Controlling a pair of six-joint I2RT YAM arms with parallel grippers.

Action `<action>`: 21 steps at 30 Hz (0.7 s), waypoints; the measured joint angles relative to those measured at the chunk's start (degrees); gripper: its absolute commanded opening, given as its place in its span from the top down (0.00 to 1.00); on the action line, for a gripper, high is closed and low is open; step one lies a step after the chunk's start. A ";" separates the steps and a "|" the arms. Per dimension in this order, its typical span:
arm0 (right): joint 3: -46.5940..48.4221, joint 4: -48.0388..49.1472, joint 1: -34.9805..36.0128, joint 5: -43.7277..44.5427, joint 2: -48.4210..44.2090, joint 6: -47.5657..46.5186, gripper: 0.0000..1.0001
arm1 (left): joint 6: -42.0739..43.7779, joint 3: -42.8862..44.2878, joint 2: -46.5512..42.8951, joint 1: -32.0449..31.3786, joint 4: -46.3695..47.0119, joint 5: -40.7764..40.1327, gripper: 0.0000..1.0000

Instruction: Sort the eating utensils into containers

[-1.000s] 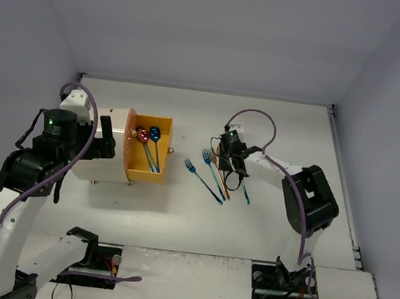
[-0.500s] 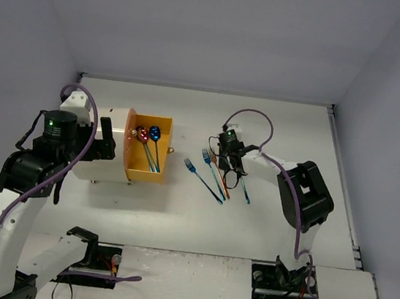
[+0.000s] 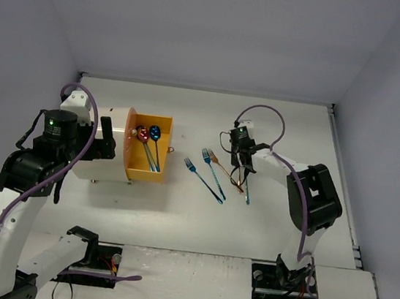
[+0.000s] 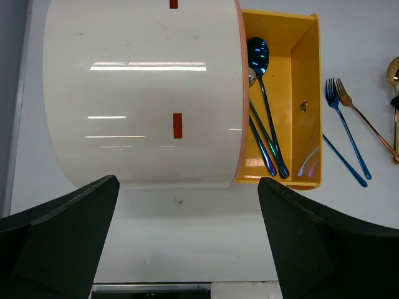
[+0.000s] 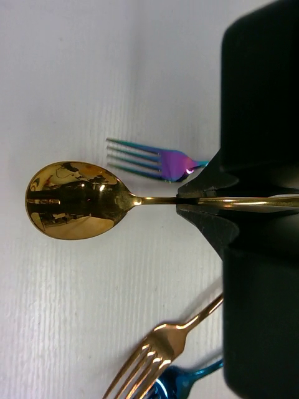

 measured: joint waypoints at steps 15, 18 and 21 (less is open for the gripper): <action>2.79 -1.00 4.97 5.17 -14.08 -2.60 1.00 | 0.04 0.00 0.80 0.00 0.02 -0.24 0.07; 6.19 -1.68 6.59 3.67 -14.24 -2.59 1.00 | 0.04 0.00 0.80 0.00 0.02 -0.25 0.07; 11.38 -2.36 9.48 0.64 -14.24 -1.79 1.00 | 0.04 0.00 0.80 0.00 0.01 -0.32 0.07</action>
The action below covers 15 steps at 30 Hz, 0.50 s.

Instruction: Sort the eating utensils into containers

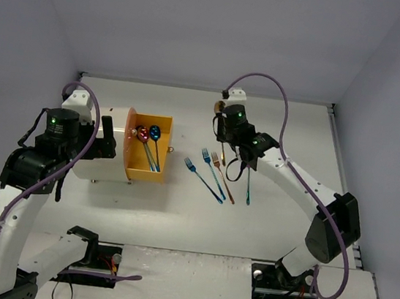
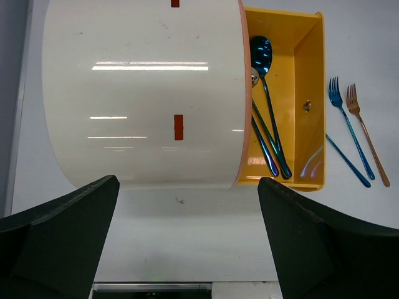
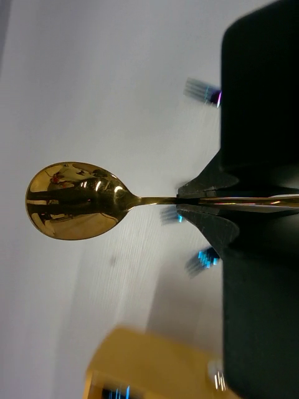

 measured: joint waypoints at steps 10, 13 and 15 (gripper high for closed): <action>22.68 7.78 12.90 -9.45 7.46 6.08 1.00 | 0.00 0.00 -0.07 0.00 0.01 -0.39 0.07; 25.25 9.94 14.91 -10.10 11.81 7.26 1.00 | 0.00 0.02 -0.07 0.00 0.01 -0.56 0.07; 25.53 10.89 15.88 -10.30 14.66 7.73 1.00 | 0.00 0.08 -0.07 0.00 0.01 -0.65 0.07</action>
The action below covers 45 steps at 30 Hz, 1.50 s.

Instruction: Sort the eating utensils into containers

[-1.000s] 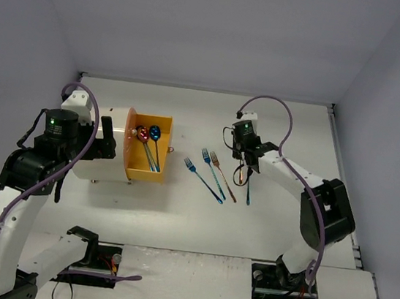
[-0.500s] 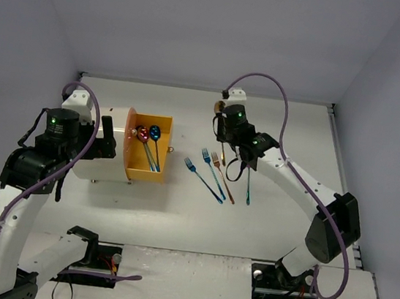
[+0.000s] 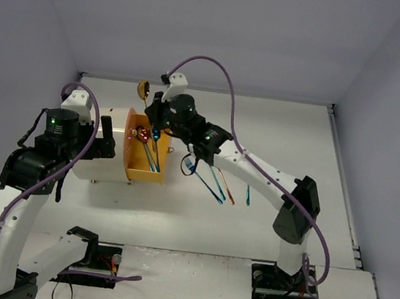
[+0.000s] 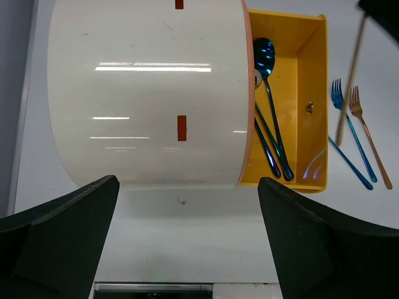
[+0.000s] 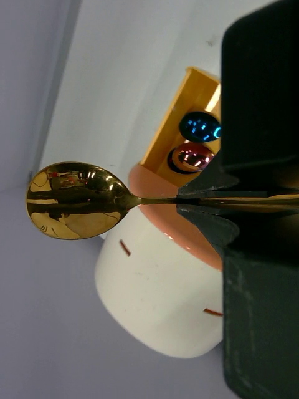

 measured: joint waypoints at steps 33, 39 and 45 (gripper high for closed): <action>-20.52 -1.73 -12.24 -1.13 -12.69 -6.74 0.54 | -0.41 13.46 14.45 4.87 -0.29 -3.30 0.07; -25.56 -3.81 -17.46 -10.41 -12.18 -7.34 0.54 | -1.21 15.62 20.43 17.97 0.05 1.56 0.07; -26.24 -4.06 -17.87 -23.62 -10.04 -12.94 0.53 | -1.28 15.81 25.83 27.68 0.20 9.10 0.07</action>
